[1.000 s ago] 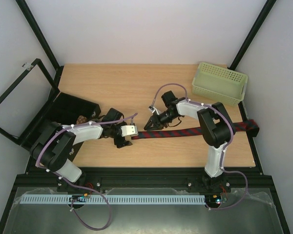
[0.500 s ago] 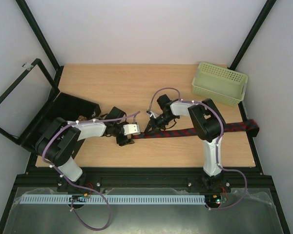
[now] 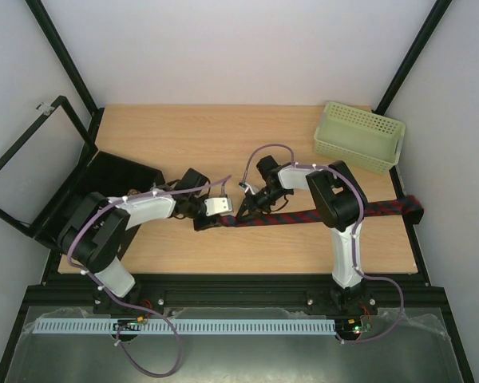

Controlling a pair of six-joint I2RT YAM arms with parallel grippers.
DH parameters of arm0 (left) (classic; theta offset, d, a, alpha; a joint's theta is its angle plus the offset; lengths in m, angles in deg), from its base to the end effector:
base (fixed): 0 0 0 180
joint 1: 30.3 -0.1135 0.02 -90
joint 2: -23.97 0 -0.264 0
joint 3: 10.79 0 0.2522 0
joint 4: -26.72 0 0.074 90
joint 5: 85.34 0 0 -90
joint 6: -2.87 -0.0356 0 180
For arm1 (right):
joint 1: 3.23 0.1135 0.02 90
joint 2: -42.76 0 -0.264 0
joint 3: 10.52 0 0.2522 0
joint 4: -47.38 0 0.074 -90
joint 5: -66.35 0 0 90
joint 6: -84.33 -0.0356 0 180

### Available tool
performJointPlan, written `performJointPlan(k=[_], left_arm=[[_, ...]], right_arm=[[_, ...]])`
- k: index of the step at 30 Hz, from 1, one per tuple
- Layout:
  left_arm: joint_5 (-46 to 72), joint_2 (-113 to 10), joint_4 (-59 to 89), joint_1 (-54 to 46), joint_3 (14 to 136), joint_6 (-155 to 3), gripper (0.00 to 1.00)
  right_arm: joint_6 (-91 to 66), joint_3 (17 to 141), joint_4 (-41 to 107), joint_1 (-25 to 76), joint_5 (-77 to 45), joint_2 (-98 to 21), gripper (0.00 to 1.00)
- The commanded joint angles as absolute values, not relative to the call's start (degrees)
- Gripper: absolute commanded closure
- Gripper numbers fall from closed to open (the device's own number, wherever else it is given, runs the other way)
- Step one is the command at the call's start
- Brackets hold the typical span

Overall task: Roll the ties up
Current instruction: Pick up the tie from the center of the board, then fold the tie at the center of the board.

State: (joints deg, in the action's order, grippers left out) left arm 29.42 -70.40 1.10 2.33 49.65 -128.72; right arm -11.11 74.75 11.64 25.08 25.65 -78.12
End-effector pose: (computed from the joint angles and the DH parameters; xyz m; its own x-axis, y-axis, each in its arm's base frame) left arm 0.2474 -0.1761 0.1443 -0.0993 0.7793 -0.6187 0.9818 0.1778 0.0664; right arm 0.3320 0.2095 0.1011 -0.8800 -0.4038 -0.2502 -0.4413 0.4997 0.7454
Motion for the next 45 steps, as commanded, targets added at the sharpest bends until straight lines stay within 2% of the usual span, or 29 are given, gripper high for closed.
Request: performJointPlan(k=[1, 11, 16, 25, 30, 33, 37, 45], left_arm=[[34.3, -67.7, 0.0, 3.0, 54.1, -125.4, 0.65], [37.0, -75.4, 2.6, 6.5, 60.7, -116.9, 0.68], [35.1, -74.8, 0.8, 6.4, 59.9, -118.7, 0.68], [34.7, -73.9, 0.8, 6.5, 59.2, -119.9, 0.69], [34.6, -75.4, 1.4, 7.0, 60.7, -120.0, 0.69], [34.1, -76.5, 1.8, 7.6, 61.6, -119.6, 0.69], [33.5, -77.6, 2.7, 8.2, 62.6, -118.3, 0.69], [32.9, -79.4, 2.6, 8.9, 64.1, -117.9, 0.69]], right_arm=[[-10.3, 73.4, 9.3, 25.4, 18.6, -79.2, 0.99], [-11.5, 75.2, 8.8, 25.4, 21.2, -77.7, 0.98], [-12.7, 76.1, 8.5, 24.4, 22.8, -75.3, 0.95], [-11.9, 77.4, 2.5, 20.2, 25.7, -71.9, 0.75], [-16.8, 73.8, 7.3, 19.1, 32.3, -68.4, 0.56], [-17.5, 73.1, 7.6, 19.5, 34.1, -68.4, 0.49], [-15.6, 74.0, 4.9, 19.9, 35.4, -70.6, 0.49], [-14.4, 73.5, 3.5, 20.9, 34.4, -71.8, 0.54]])
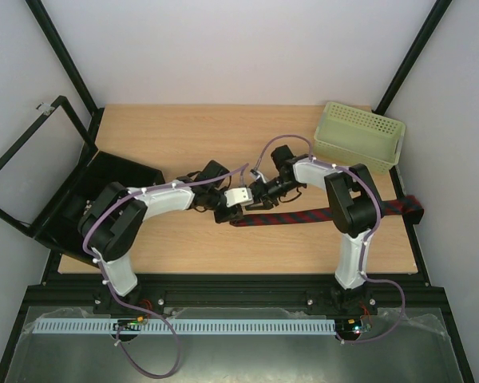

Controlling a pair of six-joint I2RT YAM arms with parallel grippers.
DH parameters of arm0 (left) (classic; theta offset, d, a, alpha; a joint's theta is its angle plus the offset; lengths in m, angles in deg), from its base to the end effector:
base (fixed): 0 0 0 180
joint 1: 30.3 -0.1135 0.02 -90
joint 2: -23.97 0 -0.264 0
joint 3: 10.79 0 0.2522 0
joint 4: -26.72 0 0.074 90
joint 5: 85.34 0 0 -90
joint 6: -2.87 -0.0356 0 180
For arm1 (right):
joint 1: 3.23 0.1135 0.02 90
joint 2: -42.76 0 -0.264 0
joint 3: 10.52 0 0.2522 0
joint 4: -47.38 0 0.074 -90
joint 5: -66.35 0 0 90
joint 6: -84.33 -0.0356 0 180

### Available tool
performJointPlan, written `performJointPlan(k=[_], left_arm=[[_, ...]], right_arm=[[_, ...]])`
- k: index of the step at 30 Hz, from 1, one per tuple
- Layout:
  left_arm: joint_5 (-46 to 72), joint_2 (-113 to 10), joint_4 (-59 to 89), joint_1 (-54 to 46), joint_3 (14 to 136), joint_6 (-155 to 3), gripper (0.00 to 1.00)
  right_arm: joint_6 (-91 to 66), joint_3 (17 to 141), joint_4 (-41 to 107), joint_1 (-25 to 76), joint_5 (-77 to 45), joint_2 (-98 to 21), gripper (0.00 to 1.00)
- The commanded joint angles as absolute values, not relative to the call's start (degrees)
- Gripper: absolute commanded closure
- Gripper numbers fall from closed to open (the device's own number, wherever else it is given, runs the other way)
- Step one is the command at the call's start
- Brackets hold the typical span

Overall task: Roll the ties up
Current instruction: Fold the tie at the center of the board.

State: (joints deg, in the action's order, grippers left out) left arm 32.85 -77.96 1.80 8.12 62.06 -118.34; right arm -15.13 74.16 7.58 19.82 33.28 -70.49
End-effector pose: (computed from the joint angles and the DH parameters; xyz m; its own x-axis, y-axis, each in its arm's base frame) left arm 0.2692 -0.2350 0.1640 -0.1456 0.6984 -0.7008 0.9829 0.1825 -0.0223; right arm 0.3381 0.1763 0.1486 -0.9256 -0.2964 -0.2356 -0.3505 0.4358 0.8290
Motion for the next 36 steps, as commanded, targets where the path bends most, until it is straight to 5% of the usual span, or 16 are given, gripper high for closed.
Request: performJointPlan(k=[1, 24, 36], left_arm=[[32.8, -79.6, 2.6, 8.9, 64.2, -117.9, 0.69], [30.8, -79.7, 4.1, 9.0, 64.4, -115.2, 0.7], [29.6, -78.1, 5.4, 8.8, 62.5, -113.9, 0.64]], right_arm=[[-14.0, 73.4, 3.0, 20.9, 33.9, -71.9, 0.54], [-18.0, 70.1, 7.6, 20.5, 34.7, -75.1, 0.6], [-17.6, 70.0, 8.3, 20.2, 33.4, -76.1, 0.98]])
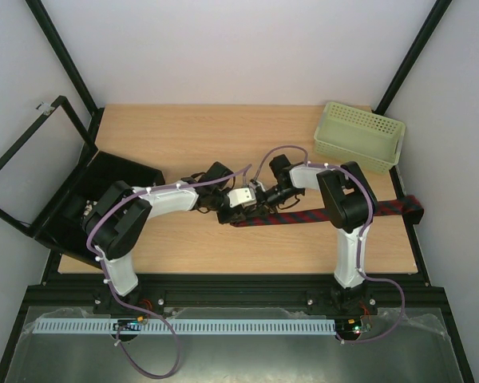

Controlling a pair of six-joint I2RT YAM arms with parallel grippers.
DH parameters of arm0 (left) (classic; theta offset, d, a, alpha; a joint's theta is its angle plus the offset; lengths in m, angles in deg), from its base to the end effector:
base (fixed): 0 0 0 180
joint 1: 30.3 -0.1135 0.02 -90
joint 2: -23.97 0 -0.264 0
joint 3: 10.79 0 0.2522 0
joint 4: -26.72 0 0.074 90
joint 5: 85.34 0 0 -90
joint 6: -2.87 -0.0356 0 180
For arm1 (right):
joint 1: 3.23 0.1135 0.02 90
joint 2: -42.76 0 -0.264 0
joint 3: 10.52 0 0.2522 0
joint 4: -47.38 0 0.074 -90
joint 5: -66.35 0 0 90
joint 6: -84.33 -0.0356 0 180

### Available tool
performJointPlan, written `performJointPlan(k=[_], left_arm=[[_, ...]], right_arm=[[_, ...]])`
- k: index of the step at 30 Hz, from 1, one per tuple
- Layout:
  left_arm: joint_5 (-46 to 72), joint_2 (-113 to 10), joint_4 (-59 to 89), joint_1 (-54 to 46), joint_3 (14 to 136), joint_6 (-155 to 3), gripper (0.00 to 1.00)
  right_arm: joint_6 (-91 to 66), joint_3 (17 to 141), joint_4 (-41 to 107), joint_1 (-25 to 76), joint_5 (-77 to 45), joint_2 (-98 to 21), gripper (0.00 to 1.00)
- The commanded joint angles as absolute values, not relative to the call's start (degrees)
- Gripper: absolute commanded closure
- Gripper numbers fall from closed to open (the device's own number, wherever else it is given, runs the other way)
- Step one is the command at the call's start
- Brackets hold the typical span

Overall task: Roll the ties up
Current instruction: Fold the tie at the center of the board.

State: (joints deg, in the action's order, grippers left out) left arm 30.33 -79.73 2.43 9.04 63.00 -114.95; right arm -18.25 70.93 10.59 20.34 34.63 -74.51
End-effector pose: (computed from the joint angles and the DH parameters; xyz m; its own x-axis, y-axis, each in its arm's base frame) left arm 0.2711 -0.2422 0.1582 -0.1967 0.7051 -0.6813 0.9714 0.2345 -0.0377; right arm 0.3299 0.1770 0.1121 -0.9502 -0.2896 -0.1149 -0.2421 0.4542 0.8574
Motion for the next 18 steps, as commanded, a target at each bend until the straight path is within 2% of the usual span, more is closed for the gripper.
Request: performJointPlan(k=[1, 3, 9, 12, 18], left_arm=[[29.6, -77.7, 5.4, 8.7, 62.1, -113.7, 0.61], [29.9, -76.3, 5.0, 8.2, 61.3, -113.2, 0.46], [32.1, -73.4, 2.5, 6.8, 57.9, -116.0, 0.22], [30.9, -74.9, 2.4, 7.9, 57.9, -116.7, 0.18], [27.4, -81.2, 2.1, 10.3, 63.0, -115.6, 0.21]], right_arm=[[-17.4, 70.1, 8.0, 20.1, 33.1, -76.2, 0.99], [-17.1, 70.4, 7.5, 19.8, 33.1, -76.3, 0.99], [-16.7, 70.0, 7.3, 19.4, 33.4, -76.0, 0.99], [-16.6, 70.0, 7.5, 19.4, 33.5, -76.1, 0.98], [-16.5, 69.9, 7.4, 19.2, 33.9, -75.8, 0.99]])
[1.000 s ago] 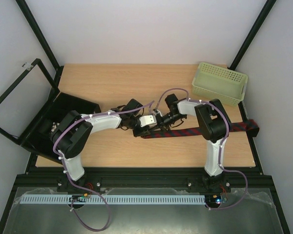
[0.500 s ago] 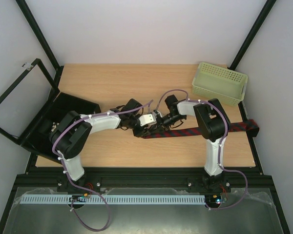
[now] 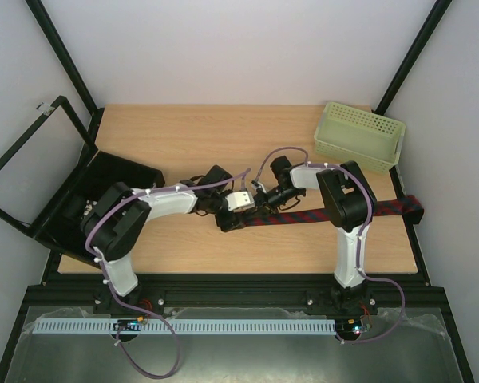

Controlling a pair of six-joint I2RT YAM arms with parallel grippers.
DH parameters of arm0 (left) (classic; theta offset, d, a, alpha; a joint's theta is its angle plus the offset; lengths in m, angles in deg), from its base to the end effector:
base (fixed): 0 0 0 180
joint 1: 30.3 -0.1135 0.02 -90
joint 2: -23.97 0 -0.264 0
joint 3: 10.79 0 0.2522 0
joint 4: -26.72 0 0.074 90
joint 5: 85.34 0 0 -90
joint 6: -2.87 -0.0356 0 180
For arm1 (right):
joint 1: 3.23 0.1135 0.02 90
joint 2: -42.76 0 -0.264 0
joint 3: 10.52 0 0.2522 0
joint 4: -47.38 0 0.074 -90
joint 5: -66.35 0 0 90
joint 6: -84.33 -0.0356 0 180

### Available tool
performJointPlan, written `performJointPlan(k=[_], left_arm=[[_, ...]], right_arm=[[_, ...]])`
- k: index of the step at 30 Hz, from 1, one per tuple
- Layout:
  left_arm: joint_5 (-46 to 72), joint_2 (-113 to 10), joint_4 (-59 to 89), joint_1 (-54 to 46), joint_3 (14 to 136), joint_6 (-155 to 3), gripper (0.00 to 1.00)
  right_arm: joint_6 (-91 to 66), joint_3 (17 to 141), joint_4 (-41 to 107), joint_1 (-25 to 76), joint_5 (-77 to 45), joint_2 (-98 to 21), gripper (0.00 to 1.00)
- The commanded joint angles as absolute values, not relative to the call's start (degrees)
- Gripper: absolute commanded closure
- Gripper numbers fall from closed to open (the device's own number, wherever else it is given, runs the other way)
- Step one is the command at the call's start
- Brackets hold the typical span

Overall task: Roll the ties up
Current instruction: Fold the tie at the center of the board.

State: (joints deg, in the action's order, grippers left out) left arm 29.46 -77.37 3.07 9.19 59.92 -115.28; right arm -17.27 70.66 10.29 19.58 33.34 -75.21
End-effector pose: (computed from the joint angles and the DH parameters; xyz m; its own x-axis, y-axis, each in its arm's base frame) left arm 0.2614 -0.2347 0.1575 -0.1909 0.7123 -0.6754 0.9712 0.2368 -0.0248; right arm 0.3311 0.1716 0.1059 -0.9531 -0.2820 -0.1100 -0.2391 0.4784 0.8450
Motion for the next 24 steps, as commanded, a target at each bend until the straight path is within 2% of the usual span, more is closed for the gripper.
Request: performJointPlan(k=[1, 7, 11, 13, 18, 24], left_arm=[[26.6, -82.2, 2.3, 10.4, 63.6, -115.2, 0.21], [23.5, -85.8, 0.2, 11.1, 66.0, -117.7, 0.26], [22.6, -85.5, -2.3, 11.6, 65.1, -122.4, 0.51], [23.3, -85.0, -2.6, 11.7, 64.7, -123.4, 0.58], [23.8, -84.6, -3.4, 12.8, 64.3, -125.4, 0.59], [24.5, -84.5, -2.2, 12.8, 63.6, -124.8, 0.67]], right_arm=[[-16.5, 70.0, 7.4, 19.2, 34.1, -75.7, 0.99], [-16.8, 69.8, 7.5, 18.7, 34.1, -75.3, 0.99], [-16.8, 69.3, 7.5, 17.8, 34.2, -75.0, 0.99], [-16.4, 69.3, 7.0, 17.5, 34.1, -75.1, 0.99], [-15.1, 69.4, 5.9, 17.0, 32.5, -75.5, 0.99], [-11.9, 69.0, 2.6, 16.6, 29.4, -76.5, 0.99]])
